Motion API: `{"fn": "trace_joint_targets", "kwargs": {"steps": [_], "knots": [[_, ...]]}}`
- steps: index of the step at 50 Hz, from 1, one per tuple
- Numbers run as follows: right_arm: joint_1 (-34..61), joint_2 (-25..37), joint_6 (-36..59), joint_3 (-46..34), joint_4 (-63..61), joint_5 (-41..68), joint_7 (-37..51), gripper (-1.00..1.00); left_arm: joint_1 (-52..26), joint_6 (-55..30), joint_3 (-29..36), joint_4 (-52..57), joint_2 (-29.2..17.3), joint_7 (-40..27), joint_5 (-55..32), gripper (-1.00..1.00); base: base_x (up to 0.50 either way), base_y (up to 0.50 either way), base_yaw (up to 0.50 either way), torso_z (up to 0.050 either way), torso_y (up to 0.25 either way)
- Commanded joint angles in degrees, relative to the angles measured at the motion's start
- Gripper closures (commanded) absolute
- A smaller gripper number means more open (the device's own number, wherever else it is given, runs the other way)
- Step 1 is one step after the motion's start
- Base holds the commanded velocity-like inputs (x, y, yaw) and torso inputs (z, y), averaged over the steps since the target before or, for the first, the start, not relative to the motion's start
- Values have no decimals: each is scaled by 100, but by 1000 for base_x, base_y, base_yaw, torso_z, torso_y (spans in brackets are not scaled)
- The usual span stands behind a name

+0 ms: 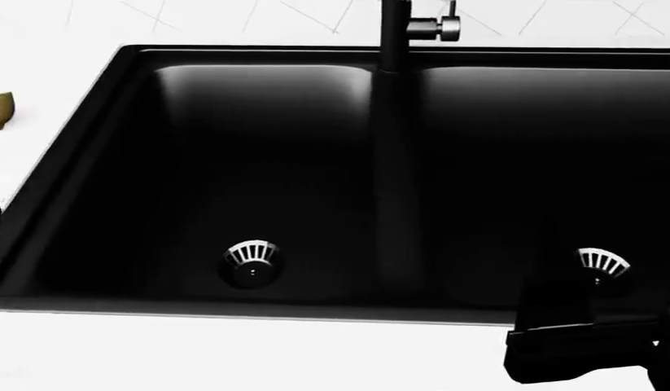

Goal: There is a mixed pile of frozen fruits and vegetables on the counter. Locate all the frozen vegetables and place the items in a bowl on the counter. Take all the frozen fruits and defrost them in a running sink.

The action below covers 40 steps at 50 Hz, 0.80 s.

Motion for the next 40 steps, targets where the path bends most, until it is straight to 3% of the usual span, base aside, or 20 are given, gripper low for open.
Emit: {"fn": "trace_joint_targets", "kwargs": {"steps": [1,12,17,40], "knots": [[-90,-74,-13,84,2,-120,-102,-100,-95,131,-34,-57,93,-35,64,-100,29,500,0,0,0],[-125,-191,-12,49,91,-117,-38,-100,-126,140,15,-43,124,-81,62,-100,58,500,0,0,0],[-546,-227,-137,493,-35,-253,-135,-100,-47,209,-80,-71,100,-62,88,-100,104,501,0,0,0],[-811,-225,-50,682,-100,-304,-149,-100,70,287,-123,-84,61,3,122,-100,253,500,0,0,0]]}}
